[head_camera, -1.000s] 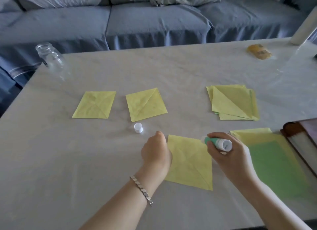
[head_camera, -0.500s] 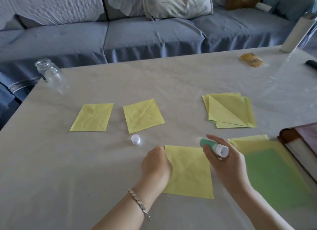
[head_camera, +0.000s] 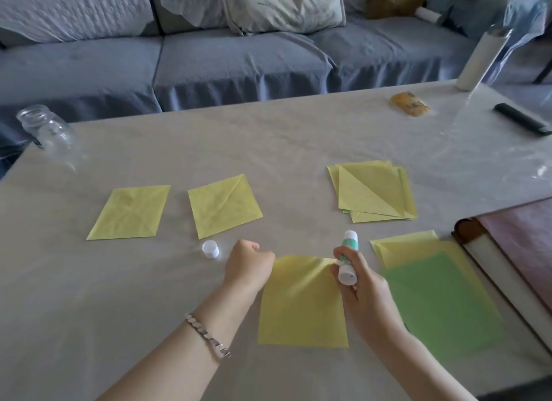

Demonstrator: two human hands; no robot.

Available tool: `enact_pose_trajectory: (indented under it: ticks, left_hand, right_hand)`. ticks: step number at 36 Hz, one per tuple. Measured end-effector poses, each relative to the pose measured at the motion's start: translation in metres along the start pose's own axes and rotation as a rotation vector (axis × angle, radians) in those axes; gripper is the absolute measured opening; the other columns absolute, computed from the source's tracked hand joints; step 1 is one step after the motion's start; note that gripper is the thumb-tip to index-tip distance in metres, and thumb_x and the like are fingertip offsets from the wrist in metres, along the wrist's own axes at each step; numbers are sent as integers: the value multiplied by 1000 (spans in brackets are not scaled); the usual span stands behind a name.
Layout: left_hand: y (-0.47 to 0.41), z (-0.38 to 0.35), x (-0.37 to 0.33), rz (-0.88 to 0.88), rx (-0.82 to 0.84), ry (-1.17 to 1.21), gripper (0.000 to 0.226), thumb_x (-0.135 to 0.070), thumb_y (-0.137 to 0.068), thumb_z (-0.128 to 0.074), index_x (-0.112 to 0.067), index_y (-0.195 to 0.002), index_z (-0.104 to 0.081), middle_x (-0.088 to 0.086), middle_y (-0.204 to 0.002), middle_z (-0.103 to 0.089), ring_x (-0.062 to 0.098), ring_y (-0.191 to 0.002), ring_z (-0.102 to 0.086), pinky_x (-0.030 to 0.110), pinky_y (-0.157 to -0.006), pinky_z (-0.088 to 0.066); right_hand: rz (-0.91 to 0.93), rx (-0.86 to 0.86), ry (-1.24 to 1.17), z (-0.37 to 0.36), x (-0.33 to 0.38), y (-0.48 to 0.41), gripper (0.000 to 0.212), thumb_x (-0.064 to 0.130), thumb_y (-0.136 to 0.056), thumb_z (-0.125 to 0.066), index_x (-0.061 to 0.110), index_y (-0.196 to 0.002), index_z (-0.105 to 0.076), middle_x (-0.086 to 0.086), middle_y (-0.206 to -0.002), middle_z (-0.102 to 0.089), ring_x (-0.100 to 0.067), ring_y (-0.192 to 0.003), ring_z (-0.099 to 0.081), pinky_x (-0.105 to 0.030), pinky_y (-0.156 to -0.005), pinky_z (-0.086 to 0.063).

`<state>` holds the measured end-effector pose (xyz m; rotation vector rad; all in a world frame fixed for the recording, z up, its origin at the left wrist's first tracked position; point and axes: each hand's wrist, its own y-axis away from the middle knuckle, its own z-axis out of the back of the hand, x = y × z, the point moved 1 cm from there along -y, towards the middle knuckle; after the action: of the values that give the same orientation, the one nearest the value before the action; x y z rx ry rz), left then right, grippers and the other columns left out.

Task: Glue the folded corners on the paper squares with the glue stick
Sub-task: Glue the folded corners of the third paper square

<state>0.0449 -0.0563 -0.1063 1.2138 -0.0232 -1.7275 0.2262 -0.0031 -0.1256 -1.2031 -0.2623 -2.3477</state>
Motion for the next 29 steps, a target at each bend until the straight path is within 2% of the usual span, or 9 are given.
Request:
enact_pose_trajectory:
  ticks: [3, 6, 8, 12, 15, 20, 24, 26, 29]
  left_hand:
    - [-3, -1, -1, -4, 35, -9, 42, -19, -78, -59, -13, -119, -52, 9, -110, -65, 30, -103, -62, 33, -86, -48]
    - [-4, 1, -5, -84, 89, -59, 23, -26, -75, -60, -24, -97, -54, 2, -98, -64, 25, -89, -61, 28, -79, -42]
    - [-5, 0, -8, -147, 160, -133, 17, -25, -81, -61, -25, -97, -56, 0, -93, -63, 20, -89, -60, 25, -74, -43]
    - [-6, -3, -15, -252, 288, -323, 2, -26, -84, -61, -25, -85, -63, -12, -83, -59, 11, -80, -57, 21, -65, -43]
    - [-10, -6, -19, -287, 380, -388, 16, -24, -85, -60, -27, -70, -62, -10, -77, -62, 12, -82, -58, 22, -72, -44]
    - [-15, -5, -26, -375, 427, -437, 20, -19, -84, -62, -26, -66, -61, -9, -70, -59, 11, -72, -54, 20, -67, -43]
    - [-24, 3, -35, -387, 248, -332, 22, -16, -83, -60, -22, -62, -61, -6, -63, -56, 12, -61, -50, 22, -57, -39]
    - [-31, 7, -45, -375, 72, -156, 21, -14, -84, -61, -20, -63, -61, -6, -61, -54, 13, -61, -48, 22, -54, -37]
    - [-38, 11, -63, -248, -168, 184, 13, -15, -87, -61, -14, -74, -61, -5, -64, -53, 11, -58, -46, 14, -42, -37]
  right_hand:
    - [-3, 4, 19, 0, 1, 0, 30, 8, -90, -55, 23, -115, -55, 1, -79, -61, -17, -67, -57, -28, -61, -44]
    - [38, -8, 51, -1, -1, 0, 30, 7, -89, -57, 21, -115, -56, 16, -75, -56, -4, -63, -53, -17, -58, -39]
    - [55, -8, 76, -2, -3, 0, 31, 5, -87, -58, 21, -115, -56, 21, -73, -52, -4, -60, -51, -14, -56, -38]
    - [108, 2, 101, -1, -5, -1, 44, 1, -85, -58, 36, -110, -48, 12, -80, -58, -15, -63, -52, -13, -56, -37]
    - [149, 11, 124, -2, -5, -2, 53, -1, -83, -59, 42, -107, -39, 11, -87, -63, -11, -67, -55, -18, -56, -38]
    - [154, -5, 96, -2, -9, -3, 50, -1, -83, -59, 40, -105, -42, 30, -77, -52, 7, -68, -51, -9, -56, -37]
    - [150, -57, -33, 3, -7, -8, 38, 13, -88, -60, 43, -104, -44, 10, -78, -64, -6, -66, -54, -18, -56, -41]
    - [184, -160, -74, 8, -5, -13, 25, 23, -86, -59, 38, -102, -49, 3, -79, -65, -9, -66, -56, -16, -57, -41]
    - [208, -260, -118, 17, -2, -24, 21, 26, -82, -57, 33, -101, -52, 7, -80, -65, -5, -65, -57, -9, -57, -40]
